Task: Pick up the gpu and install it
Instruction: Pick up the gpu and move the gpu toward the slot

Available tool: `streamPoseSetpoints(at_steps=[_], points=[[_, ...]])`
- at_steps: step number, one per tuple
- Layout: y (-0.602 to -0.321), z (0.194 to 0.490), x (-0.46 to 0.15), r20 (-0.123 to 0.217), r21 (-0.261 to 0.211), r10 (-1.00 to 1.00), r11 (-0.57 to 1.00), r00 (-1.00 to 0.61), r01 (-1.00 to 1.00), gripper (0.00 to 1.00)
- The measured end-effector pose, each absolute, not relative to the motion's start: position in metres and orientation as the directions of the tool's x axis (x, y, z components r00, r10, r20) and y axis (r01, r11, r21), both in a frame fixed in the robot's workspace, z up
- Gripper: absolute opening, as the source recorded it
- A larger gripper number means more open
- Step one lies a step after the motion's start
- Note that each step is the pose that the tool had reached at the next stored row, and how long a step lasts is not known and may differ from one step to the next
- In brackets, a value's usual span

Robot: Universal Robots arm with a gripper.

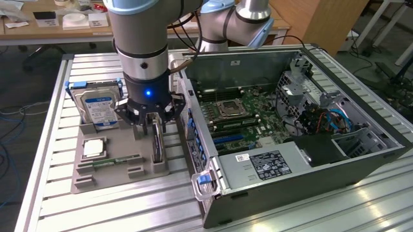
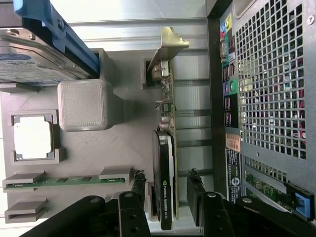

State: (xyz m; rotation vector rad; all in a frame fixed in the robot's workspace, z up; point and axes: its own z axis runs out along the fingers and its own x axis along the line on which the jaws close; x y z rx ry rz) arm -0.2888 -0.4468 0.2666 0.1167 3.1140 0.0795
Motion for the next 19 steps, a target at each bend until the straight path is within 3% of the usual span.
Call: streamPoseSetpoints(at_steps=[19], points=[[-0.447,0.246,-0.286,-0.012,0.051,0.075,0.996,-0.997,0.075,0.47]])
